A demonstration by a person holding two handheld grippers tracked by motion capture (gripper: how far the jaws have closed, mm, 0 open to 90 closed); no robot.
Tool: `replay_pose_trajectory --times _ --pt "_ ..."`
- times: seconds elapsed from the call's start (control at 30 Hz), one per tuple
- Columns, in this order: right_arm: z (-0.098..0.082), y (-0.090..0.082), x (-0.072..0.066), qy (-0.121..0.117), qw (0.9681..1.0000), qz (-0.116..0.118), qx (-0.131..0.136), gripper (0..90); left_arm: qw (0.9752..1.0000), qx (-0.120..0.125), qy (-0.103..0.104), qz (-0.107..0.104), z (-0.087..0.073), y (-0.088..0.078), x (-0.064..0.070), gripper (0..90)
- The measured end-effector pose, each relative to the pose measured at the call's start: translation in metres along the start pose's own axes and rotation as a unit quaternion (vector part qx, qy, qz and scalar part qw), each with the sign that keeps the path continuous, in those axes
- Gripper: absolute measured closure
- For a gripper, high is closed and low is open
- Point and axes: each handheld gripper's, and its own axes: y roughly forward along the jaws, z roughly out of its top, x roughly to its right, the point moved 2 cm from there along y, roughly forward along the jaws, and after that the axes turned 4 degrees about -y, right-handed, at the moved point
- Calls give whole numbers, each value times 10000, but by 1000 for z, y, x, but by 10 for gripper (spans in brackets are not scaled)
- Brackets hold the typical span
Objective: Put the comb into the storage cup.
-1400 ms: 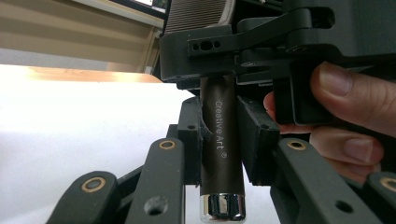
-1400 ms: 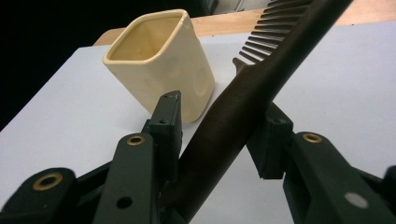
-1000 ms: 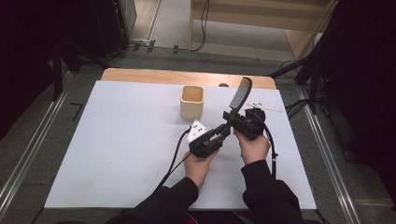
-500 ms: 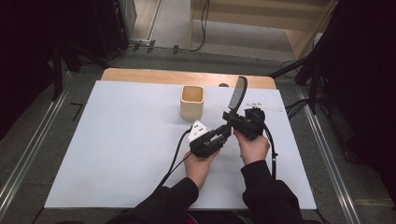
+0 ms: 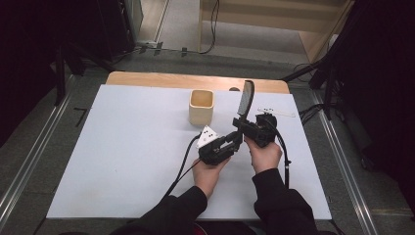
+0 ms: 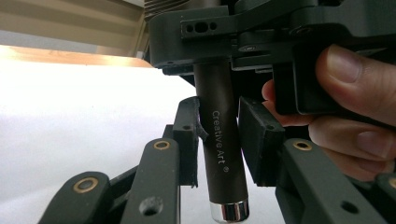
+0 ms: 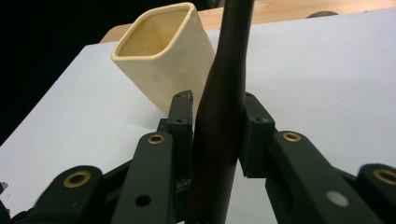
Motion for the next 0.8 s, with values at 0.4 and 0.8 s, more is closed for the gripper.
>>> replay_pose_trajectory --times 0.4,0.8 --pt "-2 1 7 22 10000 -60 -46 697 9997 -237 -9 -20 7 -7 -3 605" --pt "-2 1 10 -14 9999 -142 -36 697 9972 -732 -152 -102 13 -20 -10 502"
